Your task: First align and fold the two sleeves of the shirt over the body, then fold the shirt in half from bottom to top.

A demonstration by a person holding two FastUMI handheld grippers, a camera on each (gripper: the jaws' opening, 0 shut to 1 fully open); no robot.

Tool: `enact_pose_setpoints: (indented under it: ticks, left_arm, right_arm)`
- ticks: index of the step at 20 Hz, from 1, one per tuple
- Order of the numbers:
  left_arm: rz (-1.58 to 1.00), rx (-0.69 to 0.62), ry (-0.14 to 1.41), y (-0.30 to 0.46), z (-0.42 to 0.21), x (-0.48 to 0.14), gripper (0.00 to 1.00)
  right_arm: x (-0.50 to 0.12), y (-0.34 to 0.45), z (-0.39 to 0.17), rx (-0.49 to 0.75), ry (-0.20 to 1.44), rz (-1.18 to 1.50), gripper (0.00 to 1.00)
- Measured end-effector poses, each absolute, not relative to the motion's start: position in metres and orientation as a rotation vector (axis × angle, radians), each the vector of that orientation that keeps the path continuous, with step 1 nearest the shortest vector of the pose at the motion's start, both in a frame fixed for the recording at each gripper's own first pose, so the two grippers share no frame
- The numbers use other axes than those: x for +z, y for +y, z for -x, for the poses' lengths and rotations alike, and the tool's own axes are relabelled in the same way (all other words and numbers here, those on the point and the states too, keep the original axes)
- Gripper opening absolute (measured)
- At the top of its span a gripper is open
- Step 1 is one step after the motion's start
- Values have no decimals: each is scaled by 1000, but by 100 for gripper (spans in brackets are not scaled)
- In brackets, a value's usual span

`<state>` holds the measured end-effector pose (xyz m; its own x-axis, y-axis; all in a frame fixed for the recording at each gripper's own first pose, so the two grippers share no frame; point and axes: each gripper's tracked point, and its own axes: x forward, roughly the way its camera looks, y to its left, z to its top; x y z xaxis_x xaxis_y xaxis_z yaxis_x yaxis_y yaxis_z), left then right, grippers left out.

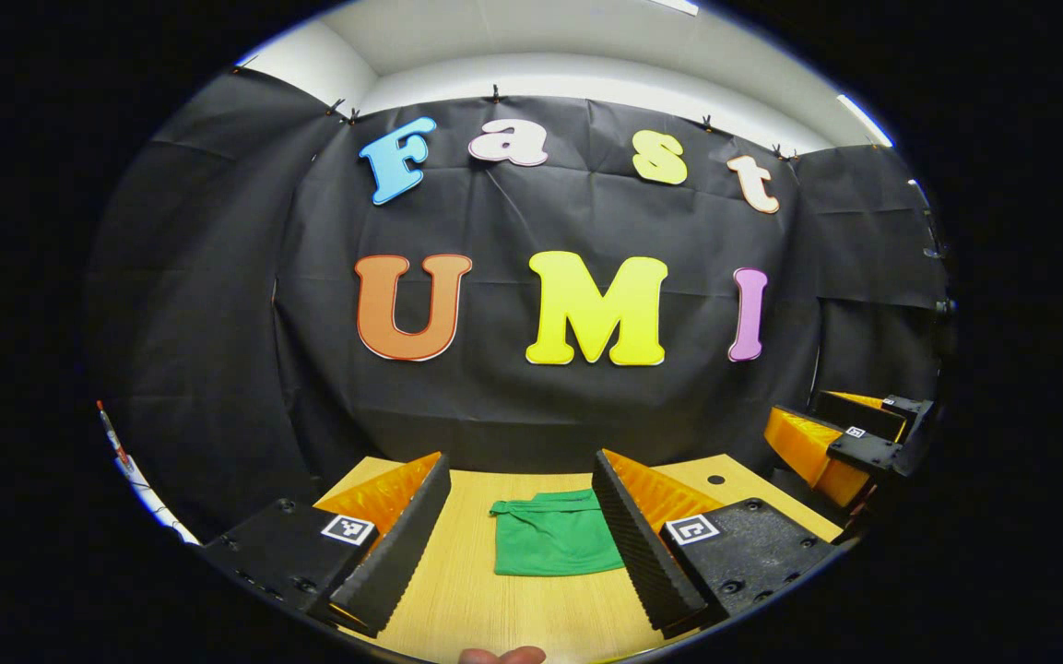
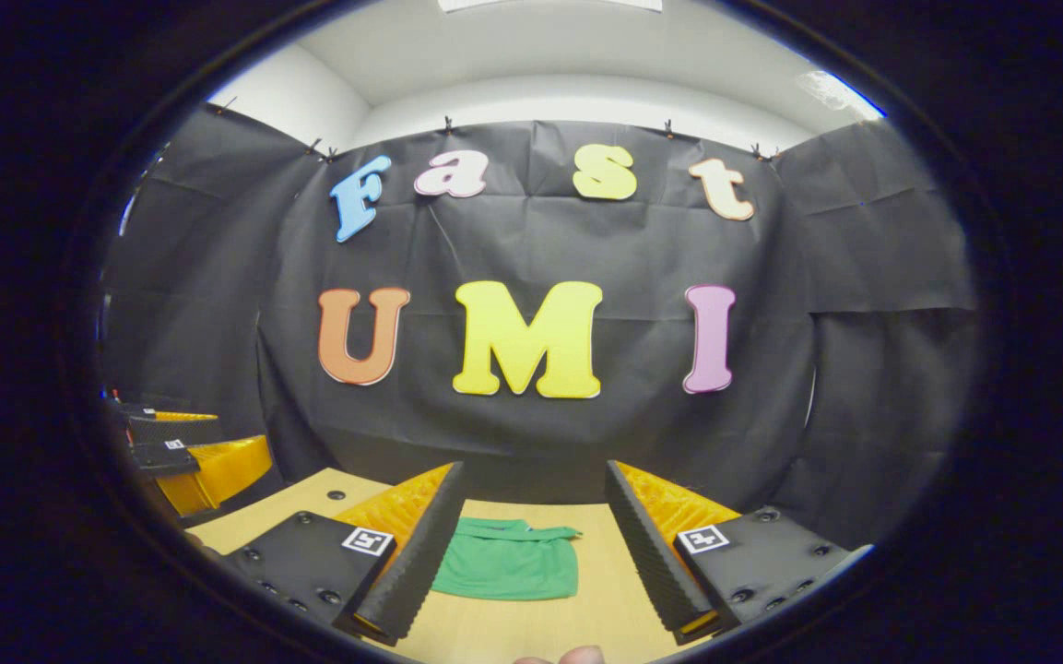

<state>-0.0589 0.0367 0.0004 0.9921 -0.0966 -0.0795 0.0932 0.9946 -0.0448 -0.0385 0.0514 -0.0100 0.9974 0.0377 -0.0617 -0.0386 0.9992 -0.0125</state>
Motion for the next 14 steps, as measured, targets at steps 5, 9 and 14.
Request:
enact_pose_setpoints:
  ticks: [5, 9, 14]
  left_arm:
    - [26, -108, 65, 27, 66, 7, 99]
    - [8, -98, 49, 23, 65, 12, 99]
    - [10, -60, 51, 31, 56, 16, 99]
  right_arm:
    - [-4, 51, 48, 33, 43, 20, 93]
    - [-9, 54, 41, 39, 60, 21, 93]
    - [0, 66, 37, 61, 35, 37, 93]
